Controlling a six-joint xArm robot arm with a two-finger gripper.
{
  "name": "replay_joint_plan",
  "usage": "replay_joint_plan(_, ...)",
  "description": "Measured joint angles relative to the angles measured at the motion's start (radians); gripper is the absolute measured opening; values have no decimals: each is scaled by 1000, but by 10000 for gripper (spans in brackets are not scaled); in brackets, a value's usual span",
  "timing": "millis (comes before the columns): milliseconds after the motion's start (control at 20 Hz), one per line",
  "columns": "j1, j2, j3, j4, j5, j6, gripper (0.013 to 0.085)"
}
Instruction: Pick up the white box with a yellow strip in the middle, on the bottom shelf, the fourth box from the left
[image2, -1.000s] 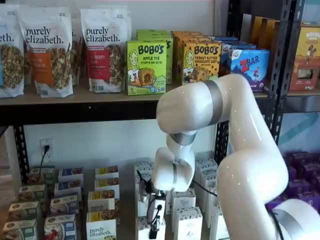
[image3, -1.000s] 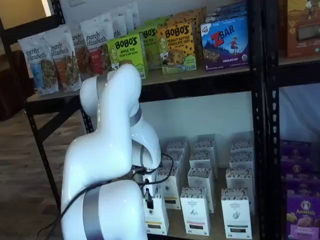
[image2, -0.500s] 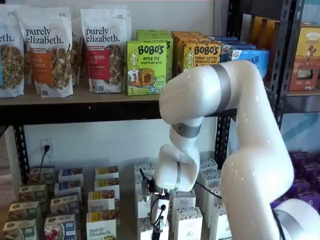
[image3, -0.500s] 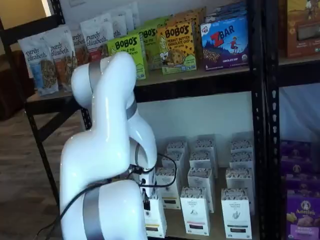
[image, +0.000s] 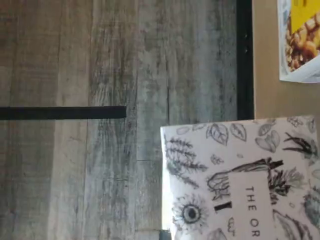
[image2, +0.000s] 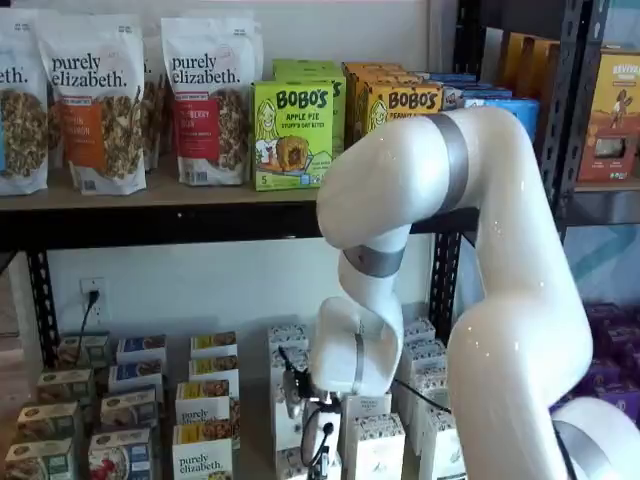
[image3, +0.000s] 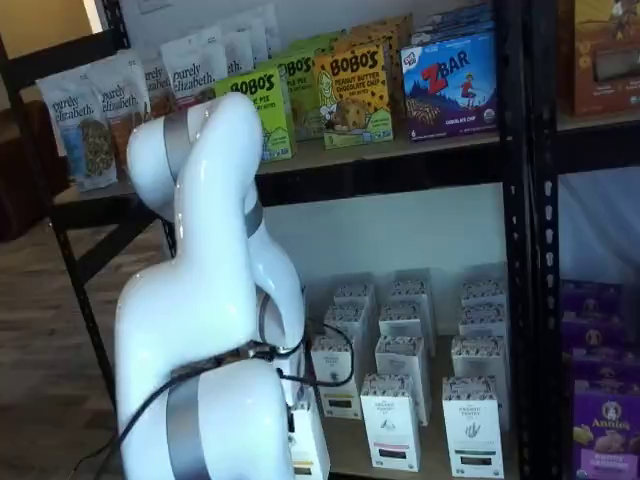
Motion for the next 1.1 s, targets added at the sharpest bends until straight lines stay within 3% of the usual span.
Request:
replay_joint_plan(450,20,-3,10,64,1,-42,530)
replay_joint_plan(750,13,-41,51,60,4,-45,530)
replay_joint_plan(1000,-7,-88,94,-22,32,16,530)
replay_joint_plan(1100,-11,-116,120,-31,38,20,530)
